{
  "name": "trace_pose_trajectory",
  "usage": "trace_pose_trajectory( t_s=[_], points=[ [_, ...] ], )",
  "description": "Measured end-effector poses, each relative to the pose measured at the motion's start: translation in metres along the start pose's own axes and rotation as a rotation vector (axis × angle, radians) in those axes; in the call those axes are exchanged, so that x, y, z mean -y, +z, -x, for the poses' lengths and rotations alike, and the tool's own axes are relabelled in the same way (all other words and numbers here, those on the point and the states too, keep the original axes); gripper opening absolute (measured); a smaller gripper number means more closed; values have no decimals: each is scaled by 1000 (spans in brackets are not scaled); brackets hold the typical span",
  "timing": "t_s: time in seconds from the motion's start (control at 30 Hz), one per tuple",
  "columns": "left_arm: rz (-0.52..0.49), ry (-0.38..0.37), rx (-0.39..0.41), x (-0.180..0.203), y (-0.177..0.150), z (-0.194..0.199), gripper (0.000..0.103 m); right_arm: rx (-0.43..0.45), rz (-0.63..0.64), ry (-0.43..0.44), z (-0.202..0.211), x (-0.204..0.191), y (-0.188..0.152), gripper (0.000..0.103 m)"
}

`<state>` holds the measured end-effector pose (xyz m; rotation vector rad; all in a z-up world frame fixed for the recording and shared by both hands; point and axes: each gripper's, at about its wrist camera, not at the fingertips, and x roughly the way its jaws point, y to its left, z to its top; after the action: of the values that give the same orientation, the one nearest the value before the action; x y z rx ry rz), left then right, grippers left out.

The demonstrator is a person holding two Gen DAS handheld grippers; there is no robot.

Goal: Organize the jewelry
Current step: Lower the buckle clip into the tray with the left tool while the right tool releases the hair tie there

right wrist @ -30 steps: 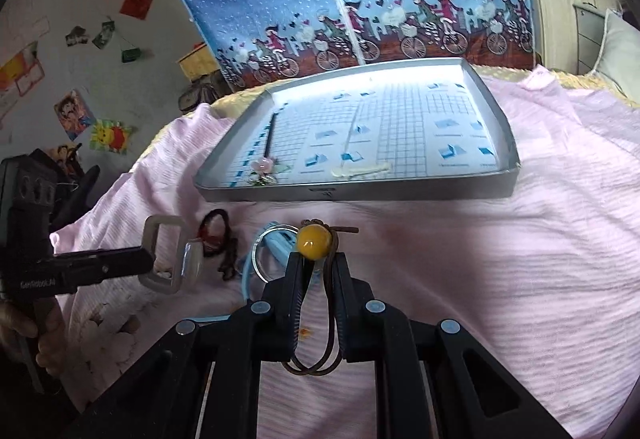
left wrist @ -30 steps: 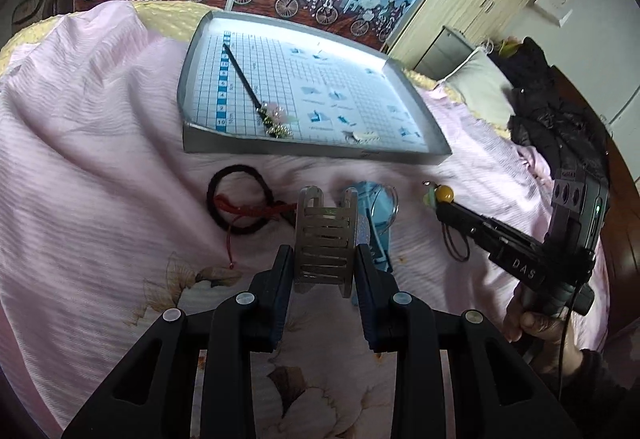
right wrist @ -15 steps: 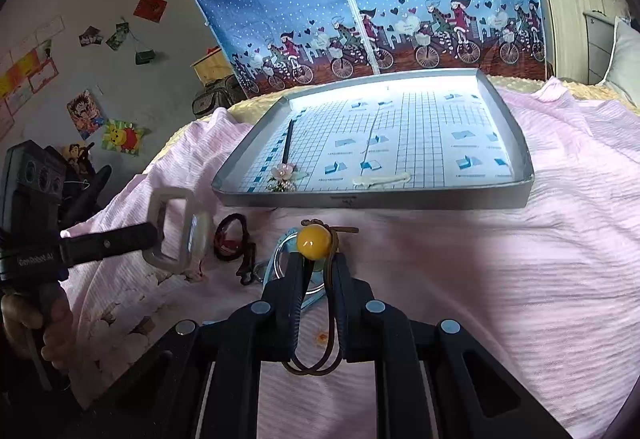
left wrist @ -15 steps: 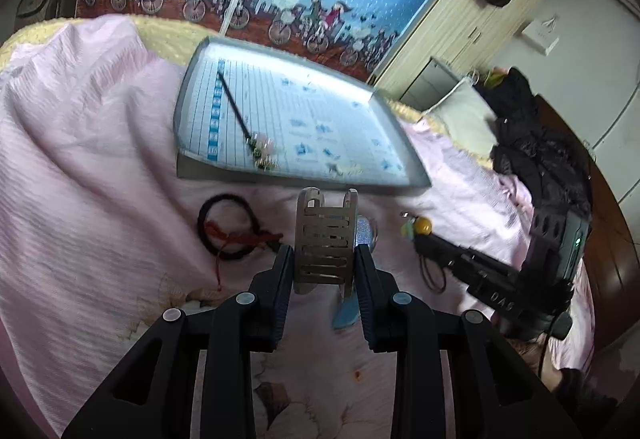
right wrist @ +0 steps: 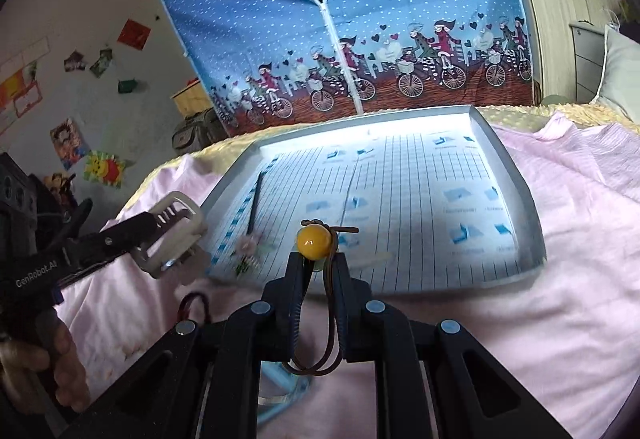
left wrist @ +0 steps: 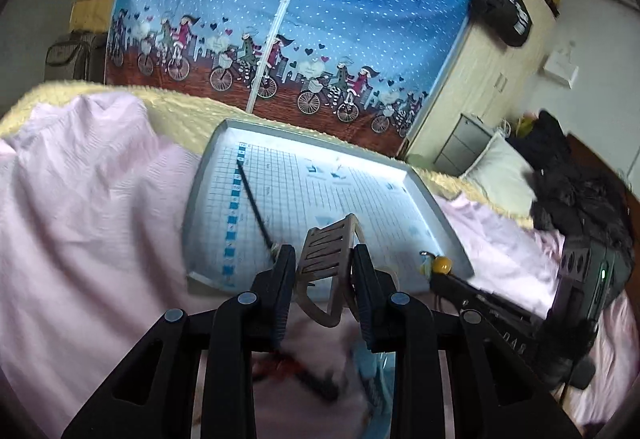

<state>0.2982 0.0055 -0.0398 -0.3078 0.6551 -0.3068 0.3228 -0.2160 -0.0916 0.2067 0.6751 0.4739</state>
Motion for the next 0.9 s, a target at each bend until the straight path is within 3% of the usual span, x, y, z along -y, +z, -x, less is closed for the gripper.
trace_pose_trajectory(
  t_s=[0.4,0.43,0.67,0.77,0.83,0.87,0.9],
  points=[
    [113,52,-37,-39,10,-48,24,-66,-29,-30,-39,25,10,14],
    [118,52,-40,-40,9,-50,18,-74,-28,-29,-41,26,10,14],
    [85,69,-75,-33,7,-53,16,-94,-36,-46,-42,29,8,16],
    [99,67,-79,-33,8,-53,16,-89,-35,-50,-39,30,8,27],
    [112,69,-83,-33,10,-51,19,-76,-32,-55,-35,29,9,42],
    [119,68,-83,-34,12,-49,23,-65,-27,-60,-31,28,10,44],
    [127,65,-83,-34,14,-47,33,-54,-20,-65,-27,26,11,49]
  ],
)
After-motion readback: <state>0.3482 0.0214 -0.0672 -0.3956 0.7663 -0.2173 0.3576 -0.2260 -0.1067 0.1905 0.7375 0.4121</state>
